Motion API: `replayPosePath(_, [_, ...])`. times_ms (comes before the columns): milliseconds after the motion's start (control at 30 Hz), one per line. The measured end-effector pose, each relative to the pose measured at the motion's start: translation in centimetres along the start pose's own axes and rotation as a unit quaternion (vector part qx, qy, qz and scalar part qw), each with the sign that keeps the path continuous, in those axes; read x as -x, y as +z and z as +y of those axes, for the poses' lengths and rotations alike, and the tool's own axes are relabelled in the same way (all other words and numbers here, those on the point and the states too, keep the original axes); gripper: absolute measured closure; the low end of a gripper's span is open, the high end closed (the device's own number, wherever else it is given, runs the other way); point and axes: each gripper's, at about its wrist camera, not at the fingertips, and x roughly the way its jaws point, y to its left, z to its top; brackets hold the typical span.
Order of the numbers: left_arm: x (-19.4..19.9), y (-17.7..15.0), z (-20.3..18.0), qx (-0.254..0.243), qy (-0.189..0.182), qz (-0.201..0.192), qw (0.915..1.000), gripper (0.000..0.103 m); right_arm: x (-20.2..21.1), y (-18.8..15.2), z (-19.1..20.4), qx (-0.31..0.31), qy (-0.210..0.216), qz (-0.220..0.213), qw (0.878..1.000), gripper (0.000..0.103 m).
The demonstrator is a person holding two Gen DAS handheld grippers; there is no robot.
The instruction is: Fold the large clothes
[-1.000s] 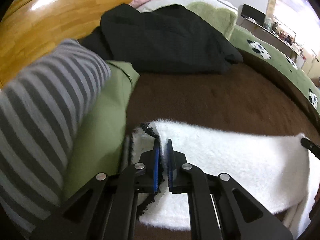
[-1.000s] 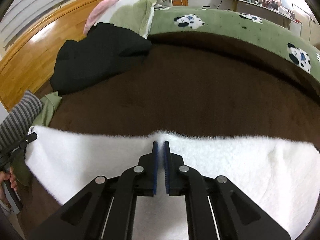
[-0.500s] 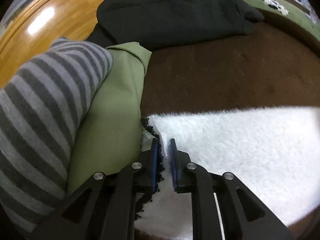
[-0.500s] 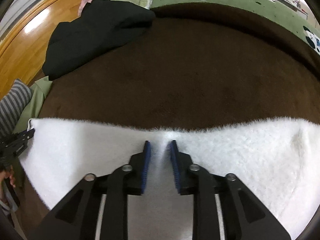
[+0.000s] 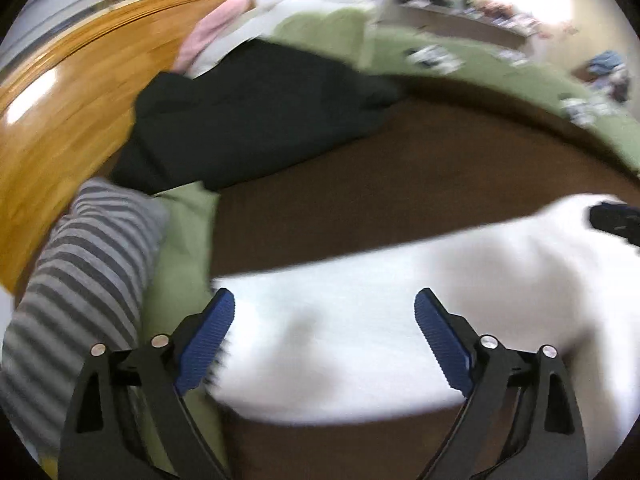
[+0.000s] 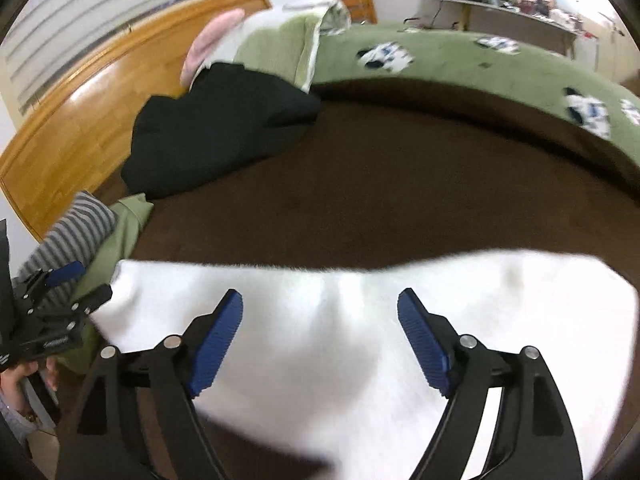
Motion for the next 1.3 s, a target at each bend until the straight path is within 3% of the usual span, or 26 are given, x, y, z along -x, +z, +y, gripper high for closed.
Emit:
replayPosePath(100, [4.4,-1.6,-2.3,0.031,-0.093,0.001,0.9952,0.011,3.8,-1.1,-0.6,-0.008,-0.005,0.005,1.0,0.023])
replayPosePath(200, [9.2,-4.9,-5.2,0.052,-0.157,-0.021,0.986,0.011,8.0,-3.2,-1.0,0.003,-0.017,0.017,1.0,0.02])
replayPosePath(300, [12.4,-9.5,-9.0,0.051,-0.174,-0.015,0.9834,0.011,10.5,-6.1,-1.2,0.014,-0.017,0.029,0.999,0.019])
replayPosePath(467, [14.6,-17.3,-13.5,0.069,-0.184,0.046,0.9795,0.013,11.0,-10.7,-1.3,0.031,-0.01,0.056,0.998,0.019])
replayPosePath(667, [17.1,-25.2,-17.4,0.12,-0.203,0.096,0.9669,0.016,10.4,-14.7,-0.6,0.061,0.009,0.08,0.995,0.019])
replayPosePath(733, [17.2,-27.2,-18.6,0.137,-0.216,0.113,0.9602,0.021,10.5,-15.5,-0.5,0.064,0.014,0.081,0.995,0.019])
replayPosePath(933, [15.7,-30.4,-20.1,0.2,-0.253,0.138,0.9364,0.023,10.3,-17.2,-0.6,0.064,0.024,0.091,0.993,0.019])
replayPosePath(1000, [14.8,-30.4,-20.1,0.214,-0.265,0.138,0.93,0.029,9.7,-17.4,-0.5,0.065,0.031,0.1,0.992,0.019])
replayPosePath(1067, [14.2,-29.9,-19.9,0.226,-0.27,0.134,0.9263,0.039,8.5,-17.1,-0.1,0.066,0.04,0.117,0.99,0.02])
replayPosePath(1167, [13.8,-29.3,-19.8,0.242,-0.272,0.125,0.9232,0.043,6.0,-16.0,1.0,0.076,0.027,0.137,0.987,0.024])
replayPosePath(1200, [13.5,-28.9,-19.7,0.244,-0.271,0.123,0.9232,0.044,5.3,-15.8,1.3,0.077,0.024,0.144,0.986,0.027])
replayPosePath(1300, [13.1,-28.6,-19.5,0.252,-0.269,0.121,0.9219,0.054,2.2,-15.5,2.0,0.085,0.008,0.194,0.977,0.056])
